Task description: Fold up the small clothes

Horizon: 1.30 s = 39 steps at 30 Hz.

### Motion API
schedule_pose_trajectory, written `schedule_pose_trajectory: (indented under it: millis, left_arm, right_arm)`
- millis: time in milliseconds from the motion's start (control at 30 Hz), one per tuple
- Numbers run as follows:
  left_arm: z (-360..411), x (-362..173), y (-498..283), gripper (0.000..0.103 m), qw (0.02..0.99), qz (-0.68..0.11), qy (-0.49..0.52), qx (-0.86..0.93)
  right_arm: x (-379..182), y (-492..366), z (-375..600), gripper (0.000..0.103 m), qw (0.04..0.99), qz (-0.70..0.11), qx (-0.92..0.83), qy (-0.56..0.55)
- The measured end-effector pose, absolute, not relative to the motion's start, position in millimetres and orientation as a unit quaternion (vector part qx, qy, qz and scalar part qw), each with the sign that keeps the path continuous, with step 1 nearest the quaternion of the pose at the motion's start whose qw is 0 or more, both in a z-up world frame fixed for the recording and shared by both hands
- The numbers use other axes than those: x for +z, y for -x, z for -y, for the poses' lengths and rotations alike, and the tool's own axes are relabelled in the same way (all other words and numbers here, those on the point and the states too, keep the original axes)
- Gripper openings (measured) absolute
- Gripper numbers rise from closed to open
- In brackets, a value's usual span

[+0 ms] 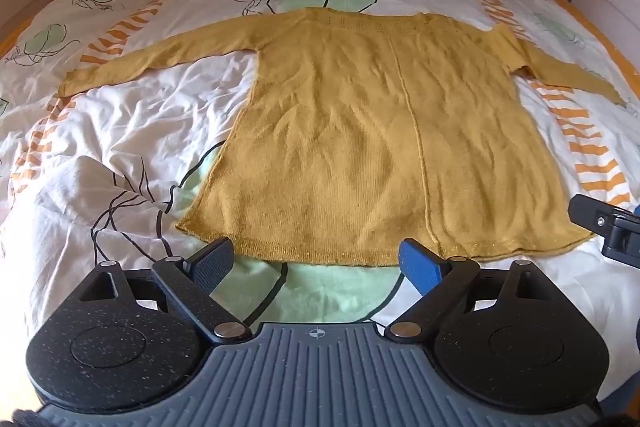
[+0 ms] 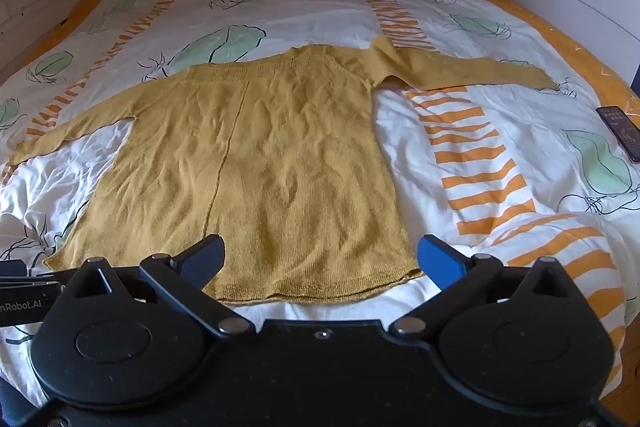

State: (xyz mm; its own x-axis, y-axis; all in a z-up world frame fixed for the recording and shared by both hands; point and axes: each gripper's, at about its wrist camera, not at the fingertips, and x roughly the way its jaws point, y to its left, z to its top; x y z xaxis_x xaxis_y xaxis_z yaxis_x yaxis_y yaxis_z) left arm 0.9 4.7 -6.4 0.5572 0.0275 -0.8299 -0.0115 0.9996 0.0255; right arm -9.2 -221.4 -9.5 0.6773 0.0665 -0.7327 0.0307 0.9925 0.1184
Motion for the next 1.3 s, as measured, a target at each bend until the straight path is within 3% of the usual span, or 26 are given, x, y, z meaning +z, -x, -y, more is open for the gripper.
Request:
schedule_pose_trajectory:
  millis: [1300]
  left_arm:
    - [-9,-20,-8,0.09,0.872,-0.49,-0.006,0.016]
  right_arm:
    - [-17,2,209,0.102,0.903,-0.424,0.017,-0.062]
